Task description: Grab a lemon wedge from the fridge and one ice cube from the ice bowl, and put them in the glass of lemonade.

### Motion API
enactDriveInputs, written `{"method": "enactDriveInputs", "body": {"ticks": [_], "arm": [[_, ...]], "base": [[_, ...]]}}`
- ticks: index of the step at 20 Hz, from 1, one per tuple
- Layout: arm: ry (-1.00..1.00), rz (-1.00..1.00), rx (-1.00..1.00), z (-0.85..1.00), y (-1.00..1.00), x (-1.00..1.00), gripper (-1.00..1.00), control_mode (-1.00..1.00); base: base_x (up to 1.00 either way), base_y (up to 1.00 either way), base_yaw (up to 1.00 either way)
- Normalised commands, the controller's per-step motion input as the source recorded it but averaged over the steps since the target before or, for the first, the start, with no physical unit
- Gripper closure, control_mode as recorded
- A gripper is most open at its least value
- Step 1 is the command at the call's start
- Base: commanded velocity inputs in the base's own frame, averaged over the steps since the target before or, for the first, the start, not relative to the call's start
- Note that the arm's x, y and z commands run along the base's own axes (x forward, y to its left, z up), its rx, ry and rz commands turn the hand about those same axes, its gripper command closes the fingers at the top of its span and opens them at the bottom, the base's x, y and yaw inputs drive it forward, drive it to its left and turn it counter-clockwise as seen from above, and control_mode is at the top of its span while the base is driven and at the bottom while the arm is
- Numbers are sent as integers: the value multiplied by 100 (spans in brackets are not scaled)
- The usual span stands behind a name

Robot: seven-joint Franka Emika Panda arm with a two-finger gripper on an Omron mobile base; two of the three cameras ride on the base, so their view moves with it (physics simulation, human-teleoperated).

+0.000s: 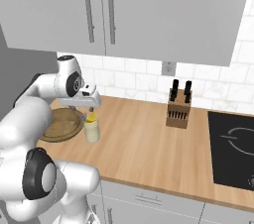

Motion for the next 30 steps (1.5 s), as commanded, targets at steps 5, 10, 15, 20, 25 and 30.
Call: {"method": "enactDriveInputs", "body": {"ticks": [5, 10, 15, 20, 25, 30], "arm": [[-11, 1, 4, 31, 0, -26, -100, -100], [-12, 0, 3, 12, 0, -27, -100, -100], [-5, 0, 2, 2, -1, -22, -100, -100], [-3, 0, 4, 11, -1, -20, -100, -100], [-12, 0, 3, 12, 0, -26, -100, -100], [-10, 0, 3, 9, 0, -22, -100, -100]], "base": [[0, 0, 0], [0, 0, 0], [0, 0, 0], [0, 0, 0], [0, 0, 0], [0, 0, 0]]}}
